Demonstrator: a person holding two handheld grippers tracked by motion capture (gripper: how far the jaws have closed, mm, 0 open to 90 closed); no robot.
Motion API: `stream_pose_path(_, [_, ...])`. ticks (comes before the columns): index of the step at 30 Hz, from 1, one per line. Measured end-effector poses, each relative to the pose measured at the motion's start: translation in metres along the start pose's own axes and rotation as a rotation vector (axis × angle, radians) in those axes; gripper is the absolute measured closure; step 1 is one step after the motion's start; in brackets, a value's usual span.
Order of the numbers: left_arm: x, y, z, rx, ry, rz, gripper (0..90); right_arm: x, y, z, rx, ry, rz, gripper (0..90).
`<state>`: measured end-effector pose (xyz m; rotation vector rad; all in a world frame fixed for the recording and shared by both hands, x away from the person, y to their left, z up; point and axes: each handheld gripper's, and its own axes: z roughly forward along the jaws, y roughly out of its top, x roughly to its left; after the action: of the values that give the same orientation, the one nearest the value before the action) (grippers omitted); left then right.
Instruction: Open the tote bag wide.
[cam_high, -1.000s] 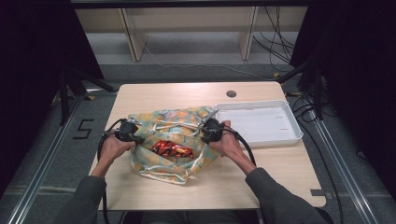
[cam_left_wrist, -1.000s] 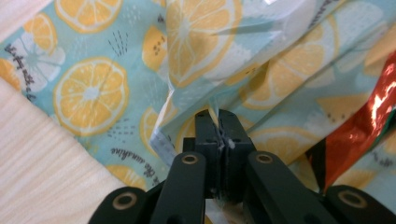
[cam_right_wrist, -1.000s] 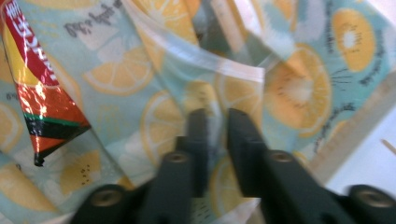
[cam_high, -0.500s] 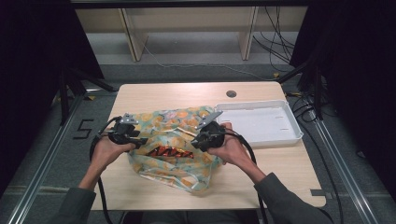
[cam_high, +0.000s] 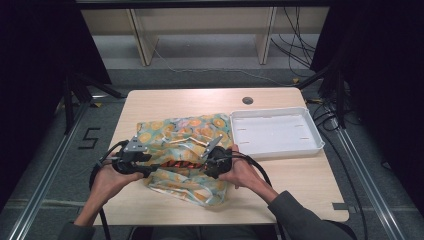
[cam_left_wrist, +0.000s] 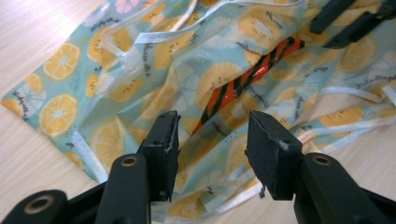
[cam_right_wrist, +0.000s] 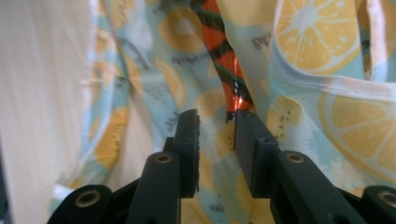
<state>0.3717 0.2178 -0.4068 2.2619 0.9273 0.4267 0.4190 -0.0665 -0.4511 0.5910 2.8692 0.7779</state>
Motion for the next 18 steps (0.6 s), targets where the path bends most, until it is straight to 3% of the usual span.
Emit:
stream_pose_path(2, [-0.002, -0.001, 0.002, 0.003, -0.005, 0.006, 53.8, -0.003, 0.000, 0.007, 0.025, -0.010, -0.002, 69.5])
stream_pose_path(6, [-0.004, -0.002, 0.006, 0.013, -0.016, 0.008, 53.5, -0.006, 0.001, 0.016, 0.033, -0.029, 0.038, 68.1])
stream_pose_path(13, [-0.004, -0.004, 0.010, 0.027, -0.018, 0.006, 52.6, -0.009, 0.008, 0.026, 0.030, -0.058, 0.017, 68.0])
stream_pose_path(15, [-0.004, -0.005, 0.011, 0.031, -0.018, -0.001, 52.4, -0.008, 0.010, 0.027, 0.021, -0.066, 0.030, 67.9])
stream_pose_path(17, [-0.004, -0.005, 0.011, 0.032, -0.018, 0.009, 52.3, -0.007, 0.011, 0.028, 0.020, -0.067, 0.037, 68.7])
stream_pose_path(18, [-0.004, -0.005, 0.013, 0.037, -0.019, 0.000, 52.3, -0.007, 0.013, 0.026, 0.007, -0.073, 0.026, 78.1])
